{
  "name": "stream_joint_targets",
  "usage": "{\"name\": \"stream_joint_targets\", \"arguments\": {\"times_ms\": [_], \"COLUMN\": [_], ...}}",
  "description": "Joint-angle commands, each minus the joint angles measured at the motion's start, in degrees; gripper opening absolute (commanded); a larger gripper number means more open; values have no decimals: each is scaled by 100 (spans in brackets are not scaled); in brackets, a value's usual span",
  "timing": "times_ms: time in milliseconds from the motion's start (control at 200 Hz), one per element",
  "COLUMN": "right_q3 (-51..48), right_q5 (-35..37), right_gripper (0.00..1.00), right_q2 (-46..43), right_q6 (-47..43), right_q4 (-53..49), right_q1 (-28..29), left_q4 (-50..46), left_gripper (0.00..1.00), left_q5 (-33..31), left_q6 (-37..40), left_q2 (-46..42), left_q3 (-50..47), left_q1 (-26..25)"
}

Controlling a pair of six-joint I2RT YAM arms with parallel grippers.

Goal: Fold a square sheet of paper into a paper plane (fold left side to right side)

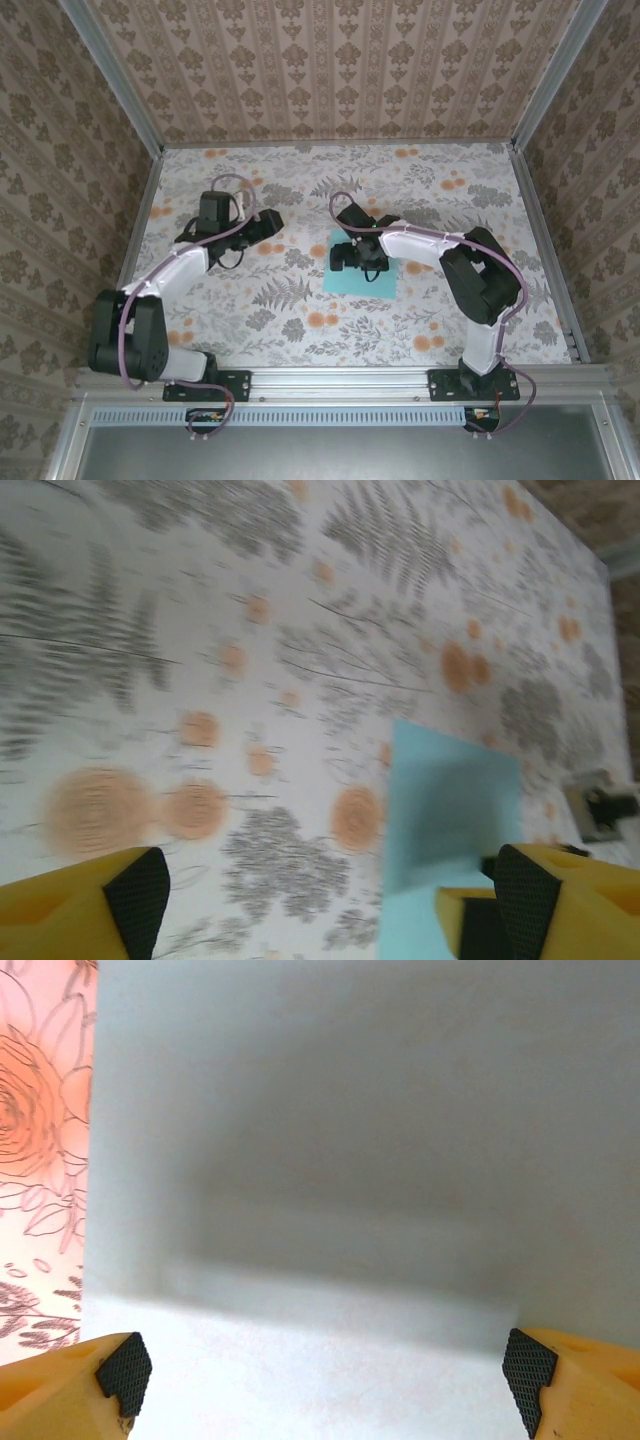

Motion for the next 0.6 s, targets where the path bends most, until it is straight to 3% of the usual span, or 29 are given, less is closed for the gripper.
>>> {"name": "stream_joint_targets", "arguments": {"times_ms": [0,125,235,435,595], "right_q3": [-33,-270,-332,-214,-4], "right_q5": [82,216,199,226,263], "right_gripper": [96,98,98,99,99], "right_q2": [-580,-809,-806,-486,-139], "right_q6": [-86,-270,-443,-638,-717], "right_q4": [-166,-170,-170,-80,-32], "right_q1": [-155,-521,-846,-1243,-1312], "left_q4": [-138,-310,-535,-234,-323], "left_gripper": [82,71,57,44,39], "left_q5": [1174,1472,1365,1477,1373], "left_q6": [-273,-343,-475,-862,-898], "left_q2": [417,987,1401,2013,2338], "left_q3": [412,823,1063,1131,1190], "left_q1": [-377,-951,-1424,-1919,-2152]}}
